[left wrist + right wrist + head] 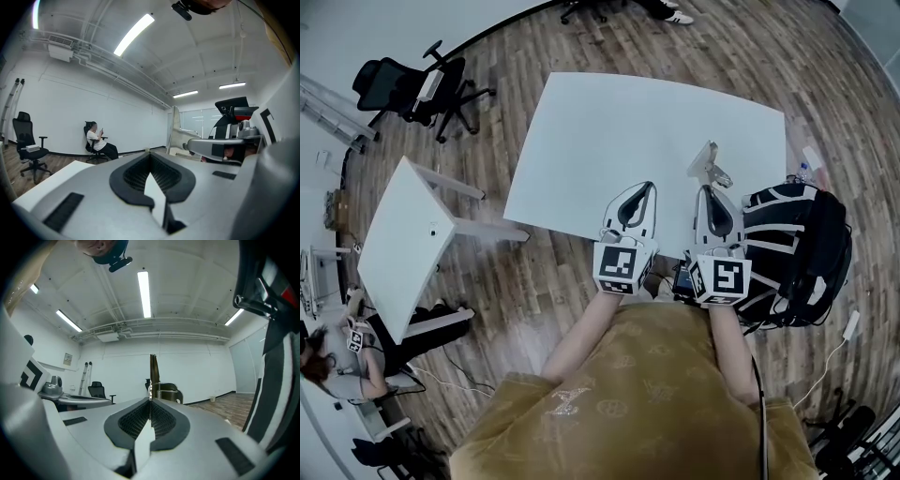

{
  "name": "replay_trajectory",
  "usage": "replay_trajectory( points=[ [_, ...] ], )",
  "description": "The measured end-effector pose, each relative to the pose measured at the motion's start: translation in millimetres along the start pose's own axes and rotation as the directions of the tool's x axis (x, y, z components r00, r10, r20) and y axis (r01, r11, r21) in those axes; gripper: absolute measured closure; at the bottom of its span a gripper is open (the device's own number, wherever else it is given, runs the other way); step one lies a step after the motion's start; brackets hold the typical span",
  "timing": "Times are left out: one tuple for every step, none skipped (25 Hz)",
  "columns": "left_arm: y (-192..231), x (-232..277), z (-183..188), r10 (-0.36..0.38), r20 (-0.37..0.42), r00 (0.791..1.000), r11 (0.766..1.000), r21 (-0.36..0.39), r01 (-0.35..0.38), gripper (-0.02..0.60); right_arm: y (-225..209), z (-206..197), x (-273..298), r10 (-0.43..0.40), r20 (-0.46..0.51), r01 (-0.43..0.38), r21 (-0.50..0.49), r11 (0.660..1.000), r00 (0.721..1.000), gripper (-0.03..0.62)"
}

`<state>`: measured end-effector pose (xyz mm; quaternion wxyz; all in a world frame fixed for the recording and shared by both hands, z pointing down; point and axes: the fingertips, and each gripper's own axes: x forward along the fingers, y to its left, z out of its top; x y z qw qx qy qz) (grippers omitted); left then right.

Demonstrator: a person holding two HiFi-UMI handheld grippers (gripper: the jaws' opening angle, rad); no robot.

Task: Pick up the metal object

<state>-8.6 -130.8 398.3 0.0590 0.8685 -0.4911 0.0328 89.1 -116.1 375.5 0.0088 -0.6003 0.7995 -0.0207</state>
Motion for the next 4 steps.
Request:
replay_trajectory(
  points=[
    [0.9,2.2,2.0,-0.002,0.005,1.0,1.0,0.004,0.002,0.575,-1.2,1.6,2.1,-0.002,0.006,0.002,0.001,1.0,1.0,0.585],
    [1.7,4.9,4.2,-0.004,0.012,1.0,1.0,0.008,0.004,0.575,-3.1,3.5,4.3,-0.004,0.012,0.004,0.001,1.0,1.0,0.585],
    [2.5,7.9,6.5,-0.005,0.02,1.0,1.0,0.012,0.005,0.575,-5.4,5.4,6.6,-0.007,0.02,0.007,0.0,1.0,1.0,0.585],
    [3.3,11.1,8.7,-0.007,0.028,1.0,1.0,0.015,0.006,0.575,-7.9,7.3,8.9,-0.009,0.028,0.009,-0.001,1.0,1.0,0.585]
  ],
)
